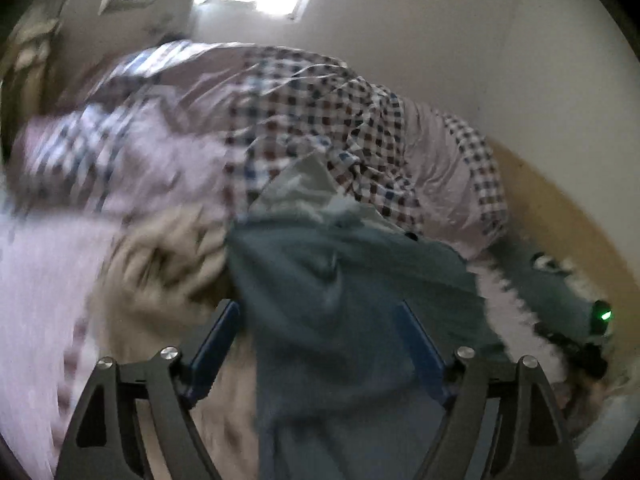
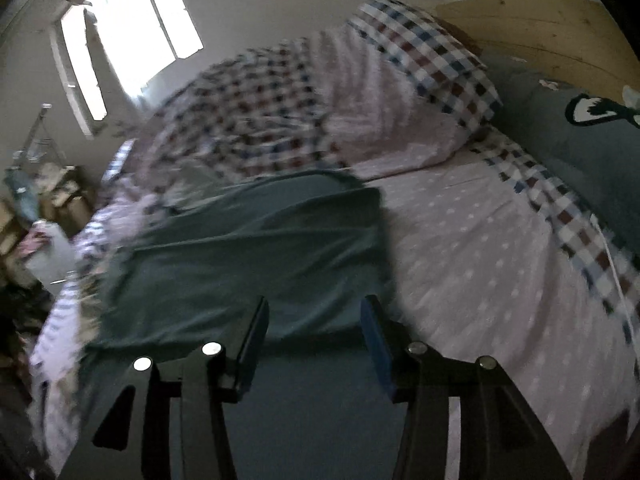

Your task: Fold clothes

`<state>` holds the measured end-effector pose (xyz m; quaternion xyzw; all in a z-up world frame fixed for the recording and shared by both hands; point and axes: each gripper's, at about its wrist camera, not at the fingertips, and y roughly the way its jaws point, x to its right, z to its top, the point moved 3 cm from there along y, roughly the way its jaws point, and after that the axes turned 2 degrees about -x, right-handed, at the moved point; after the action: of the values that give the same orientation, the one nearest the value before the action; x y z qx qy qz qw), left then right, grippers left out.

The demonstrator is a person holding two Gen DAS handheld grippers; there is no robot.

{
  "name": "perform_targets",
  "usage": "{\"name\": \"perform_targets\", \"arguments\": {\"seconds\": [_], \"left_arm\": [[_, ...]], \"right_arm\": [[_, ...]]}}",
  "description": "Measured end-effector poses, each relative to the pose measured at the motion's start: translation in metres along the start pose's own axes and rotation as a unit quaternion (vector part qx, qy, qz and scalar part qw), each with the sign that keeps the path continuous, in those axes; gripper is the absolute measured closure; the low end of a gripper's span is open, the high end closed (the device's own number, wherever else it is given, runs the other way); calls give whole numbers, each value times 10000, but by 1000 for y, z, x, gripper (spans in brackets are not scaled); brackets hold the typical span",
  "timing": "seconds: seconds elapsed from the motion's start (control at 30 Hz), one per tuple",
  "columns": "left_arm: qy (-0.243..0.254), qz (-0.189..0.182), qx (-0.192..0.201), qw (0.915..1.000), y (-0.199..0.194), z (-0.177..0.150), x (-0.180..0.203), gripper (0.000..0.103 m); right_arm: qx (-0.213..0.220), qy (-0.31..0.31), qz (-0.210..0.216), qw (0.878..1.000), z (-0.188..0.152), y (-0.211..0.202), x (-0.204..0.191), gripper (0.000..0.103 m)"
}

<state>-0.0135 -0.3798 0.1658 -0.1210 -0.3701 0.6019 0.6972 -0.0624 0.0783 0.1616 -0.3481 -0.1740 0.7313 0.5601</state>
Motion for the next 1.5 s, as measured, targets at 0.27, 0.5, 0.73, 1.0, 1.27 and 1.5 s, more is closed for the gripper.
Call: {"name": "perform_targets", "arguments": {"seconds": [0.27,0.5,0.73,1.0,1.27,1.5], "left_arm": [[-1063,-149,-742,9914,-94,-155,-22,19],[-2193,-195,-1048,9698,-136,-264,-30,19],[-2880,-419,-1554,9440,-142,-340,-17,19],[-2874,-372,-1928,9375,-128,-372,-8,19],[-3267,-185,-1785,9279,-139,-384,-27,102],[-3380,-514,-1103,9332,-184,-379,-34,102]], "right_arm": [[2,-816,815,9933,-105,-73,-119,44],[-358,-1248,1277,9833,-204,-93,-183,42],[-682,-1379,1550,9759,-255,-99,-195,41],[-438,-1574,1418,9763,-262,-117,-191,41],[-186,-1896,1021,9764,-266,-127,-194,41],[-529,-2740,1199,9528,-299,-122,-228,41]]}}
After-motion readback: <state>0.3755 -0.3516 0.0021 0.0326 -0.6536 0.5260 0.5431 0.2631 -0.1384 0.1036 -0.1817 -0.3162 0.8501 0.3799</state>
